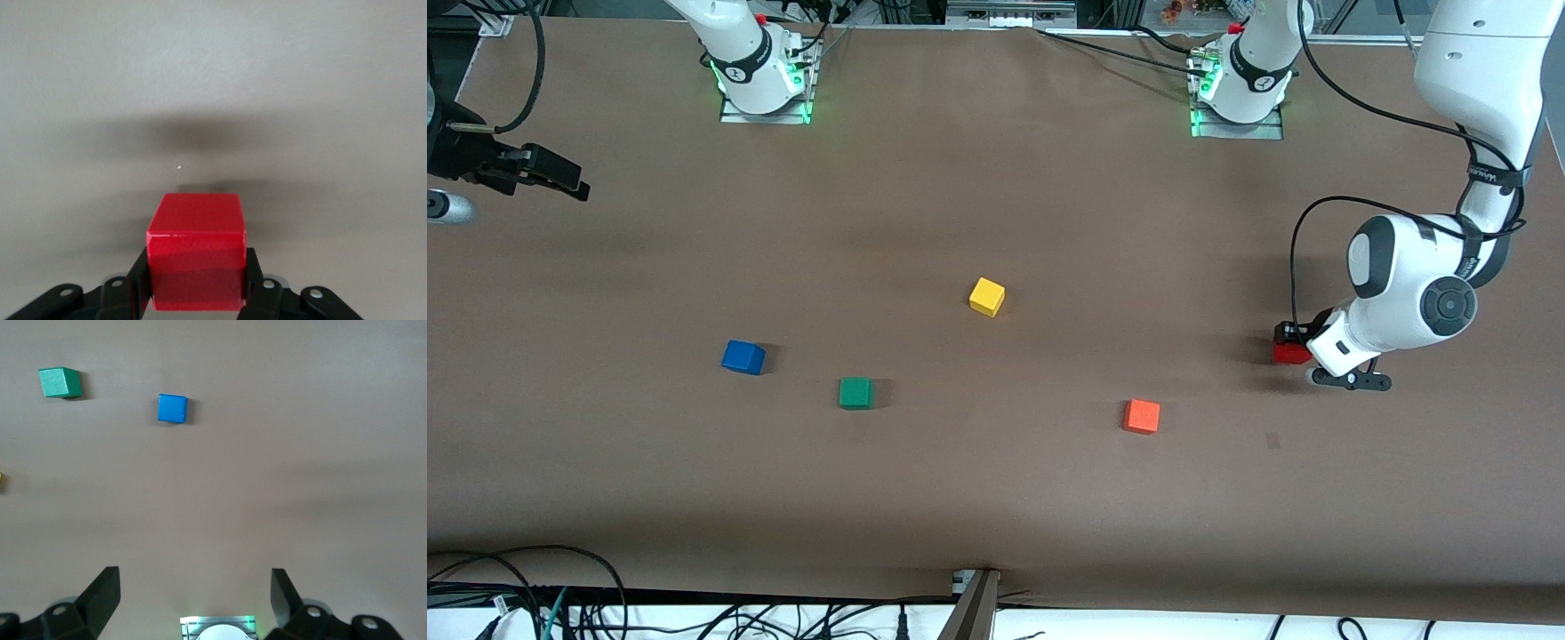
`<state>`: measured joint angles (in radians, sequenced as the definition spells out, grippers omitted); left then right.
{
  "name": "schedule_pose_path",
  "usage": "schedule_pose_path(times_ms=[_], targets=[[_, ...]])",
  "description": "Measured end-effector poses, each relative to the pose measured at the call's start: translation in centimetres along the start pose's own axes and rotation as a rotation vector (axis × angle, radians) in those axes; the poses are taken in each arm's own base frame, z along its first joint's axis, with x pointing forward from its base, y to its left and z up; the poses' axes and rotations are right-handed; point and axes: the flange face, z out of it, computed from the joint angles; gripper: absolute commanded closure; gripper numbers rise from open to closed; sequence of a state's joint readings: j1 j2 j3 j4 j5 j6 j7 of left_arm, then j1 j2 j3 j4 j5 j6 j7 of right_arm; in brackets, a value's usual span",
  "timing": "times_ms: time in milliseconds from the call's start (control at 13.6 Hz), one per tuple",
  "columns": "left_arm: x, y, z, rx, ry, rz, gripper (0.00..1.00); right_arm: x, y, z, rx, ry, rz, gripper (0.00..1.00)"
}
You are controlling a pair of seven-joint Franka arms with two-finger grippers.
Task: Pass red block to right arm, stack on blue
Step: 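Close the left gripper on the red cube and lift it, then carry the red cube toward the right gripper while the right gripper approaches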
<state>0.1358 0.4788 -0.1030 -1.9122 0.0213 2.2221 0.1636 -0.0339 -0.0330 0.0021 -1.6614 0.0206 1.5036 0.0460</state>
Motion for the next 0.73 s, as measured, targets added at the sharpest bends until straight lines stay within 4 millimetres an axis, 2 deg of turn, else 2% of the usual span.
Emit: schedule_pose_path(times_ms=[220, 441, 588, 735], targets=[[1.0, 0.5, -3.5, 0.002, -0.009, 0.149, 1.00, 0.4, -0.6, 0.7, 0.025, -0.017, -0.006, 0.00], [1.9, 1.0, -5.3, 0.003, 0.013, 0.286, 1.00, 0.1, -2.0, 1.5, 0.109, -0.074, -0.021, 0.00], [2.1, 1.2, -5.7, -0.060, 0.047, 0.367, 1.00, -0.1, -4.4, 2.1, 0.165, -0.110, -0.059, 0.00], [2.3, 1.9, -5.7, -0.163, 0.096, 0.439, 1.00, 0.2, -7.6, 3.4, 0.201, -0.149, -0.106, 0.00]])
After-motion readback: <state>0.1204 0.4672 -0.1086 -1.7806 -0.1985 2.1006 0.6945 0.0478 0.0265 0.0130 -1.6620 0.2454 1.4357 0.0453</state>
